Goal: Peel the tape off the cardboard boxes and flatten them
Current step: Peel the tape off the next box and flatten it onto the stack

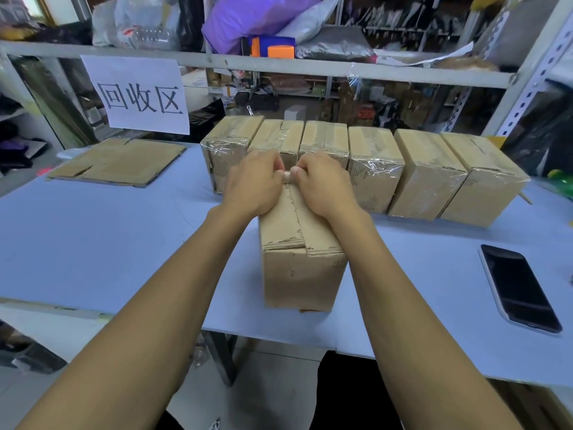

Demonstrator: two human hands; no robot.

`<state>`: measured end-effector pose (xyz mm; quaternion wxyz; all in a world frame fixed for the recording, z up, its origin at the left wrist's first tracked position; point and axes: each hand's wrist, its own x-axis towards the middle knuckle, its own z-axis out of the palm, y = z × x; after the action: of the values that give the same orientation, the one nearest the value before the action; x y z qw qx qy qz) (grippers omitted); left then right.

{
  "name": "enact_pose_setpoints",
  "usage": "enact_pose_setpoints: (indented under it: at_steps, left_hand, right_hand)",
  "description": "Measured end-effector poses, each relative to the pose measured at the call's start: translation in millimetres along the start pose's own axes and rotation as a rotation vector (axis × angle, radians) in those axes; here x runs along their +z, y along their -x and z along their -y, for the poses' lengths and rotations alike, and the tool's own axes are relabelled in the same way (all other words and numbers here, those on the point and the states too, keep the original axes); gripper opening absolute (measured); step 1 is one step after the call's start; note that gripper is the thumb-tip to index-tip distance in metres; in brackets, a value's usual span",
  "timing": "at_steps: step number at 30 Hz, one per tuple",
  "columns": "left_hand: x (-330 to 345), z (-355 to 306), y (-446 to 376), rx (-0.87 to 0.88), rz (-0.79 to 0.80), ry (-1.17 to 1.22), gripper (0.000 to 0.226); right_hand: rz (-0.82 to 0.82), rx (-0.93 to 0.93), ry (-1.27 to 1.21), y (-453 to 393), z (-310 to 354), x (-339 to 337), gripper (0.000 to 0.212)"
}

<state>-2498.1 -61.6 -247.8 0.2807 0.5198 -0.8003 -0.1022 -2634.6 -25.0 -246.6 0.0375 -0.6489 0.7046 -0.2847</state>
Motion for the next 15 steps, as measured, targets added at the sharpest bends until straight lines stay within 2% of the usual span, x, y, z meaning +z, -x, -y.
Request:
enact_pose_setpoints:
  at_steps: [4,8,10,13,15]
  left_hand:
    - [2.5,-5.1,-5.3,-0.059,-0.02,-0.021,0.009]
    - [6.3,-3.0,-2.2,-0.059,-0.055,-0.004,0.007]
    - [7.7,0.3,0.4,-0.037,-0.055,0.033,0.007]
    - [7.9,1.4,4.7,-0.034,-0.063,0.143,0.024]
    - [8.3,1.6,5.3,-0.022,-0.057,0.143,0.025]
  right_hand:
    - [-0.051,-0.086,-0.074,6.0,-4.6,4.2,0.029]
    - [-0.063,-0.015,-0.096,0.2,-7.6,7.7,0.008]
    - [-0.047,0.015,-0.088,-4.0,-9.7,9.7,0.007]
    - [0.021,0.017,-0.055,-11.5,-11.5,8.5,0.01]
    - [0.048,0.009,-0.025,-16.3,-11.9,5.8,0.012]
